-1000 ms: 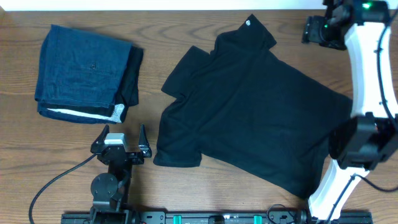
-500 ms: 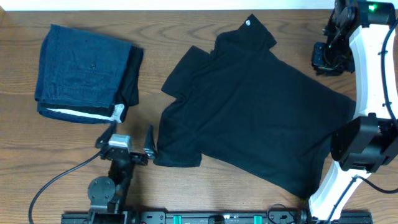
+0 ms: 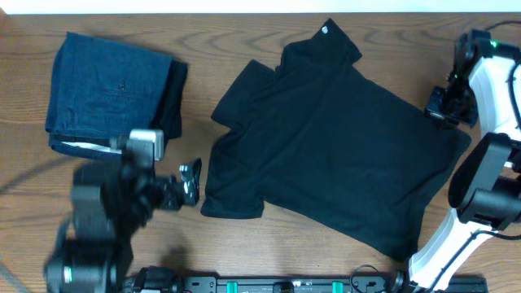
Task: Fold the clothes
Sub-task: 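Reach the left gripper to the T-shirt's left sleeve near the jeans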
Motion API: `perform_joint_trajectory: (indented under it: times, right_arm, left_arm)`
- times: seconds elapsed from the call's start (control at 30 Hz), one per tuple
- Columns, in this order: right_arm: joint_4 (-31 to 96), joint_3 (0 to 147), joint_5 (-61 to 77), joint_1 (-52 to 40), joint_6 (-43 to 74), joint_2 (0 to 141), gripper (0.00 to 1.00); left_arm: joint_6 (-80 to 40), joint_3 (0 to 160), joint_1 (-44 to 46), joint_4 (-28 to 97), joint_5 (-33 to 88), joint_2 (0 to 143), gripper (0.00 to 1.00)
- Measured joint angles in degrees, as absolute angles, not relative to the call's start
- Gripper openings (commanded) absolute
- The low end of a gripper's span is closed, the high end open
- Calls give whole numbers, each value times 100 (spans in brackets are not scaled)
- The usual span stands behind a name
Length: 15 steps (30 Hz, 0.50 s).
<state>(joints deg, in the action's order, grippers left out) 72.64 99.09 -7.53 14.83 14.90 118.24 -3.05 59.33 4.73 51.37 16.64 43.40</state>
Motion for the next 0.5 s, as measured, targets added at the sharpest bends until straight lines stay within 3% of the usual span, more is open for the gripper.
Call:
perform_joint_trajectory:
  times: [0.1,0.27,0.37,0.5]
  right_arm:
    - [6860,9513,-757,1752,1494,11832,1]
    - [6169,9061,-773,2012,1507,11839,1]
    - [5721,8779,-775,2029,1509,11839,1]
    - [5103,8451,-744,2029,1507,11839,1]
  left_arm:
    - [-318,6637,611,5642,1697,5406,98]
    - [-429,6807,790,5446,2058,6757,98]
    - [-491,6807,803,5384,2502,7323,43]
    - [-475,6807,873,5247,2838,7902,29]
